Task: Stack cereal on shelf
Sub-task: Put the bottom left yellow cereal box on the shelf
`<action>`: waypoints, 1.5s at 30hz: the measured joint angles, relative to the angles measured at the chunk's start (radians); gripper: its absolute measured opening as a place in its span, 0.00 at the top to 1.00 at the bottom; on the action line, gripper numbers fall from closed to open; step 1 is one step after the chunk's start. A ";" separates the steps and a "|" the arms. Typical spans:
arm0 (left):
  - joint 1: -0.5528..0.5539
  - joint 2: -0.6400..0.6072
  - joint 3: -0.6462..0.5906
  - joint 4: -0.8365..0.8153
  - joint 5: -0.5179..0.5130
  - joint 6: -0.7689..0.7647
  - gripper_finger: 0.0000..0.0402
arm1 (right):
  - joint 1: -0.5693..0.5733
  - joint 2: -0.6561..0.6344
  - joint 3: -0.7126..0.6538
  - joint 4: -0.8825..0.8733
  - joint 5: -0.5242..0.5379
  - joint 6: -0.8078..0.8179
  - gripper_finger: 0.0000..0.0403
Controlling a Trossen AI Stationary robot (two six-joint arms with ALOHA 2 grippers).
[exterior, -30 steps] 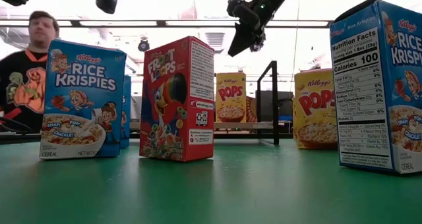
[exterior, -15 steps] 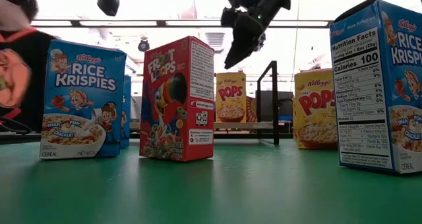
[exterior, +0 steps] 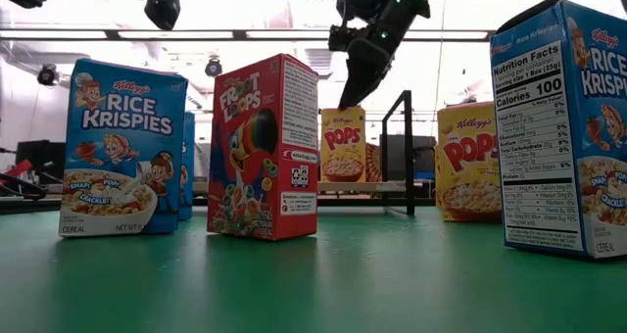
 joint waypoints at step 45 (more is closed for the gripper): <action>0.000 0.013 0.000 -0.008 0.001 -0.016 1.00 | -0.200 0.088 0.150 -0.013 -0.132 -0.171 0.57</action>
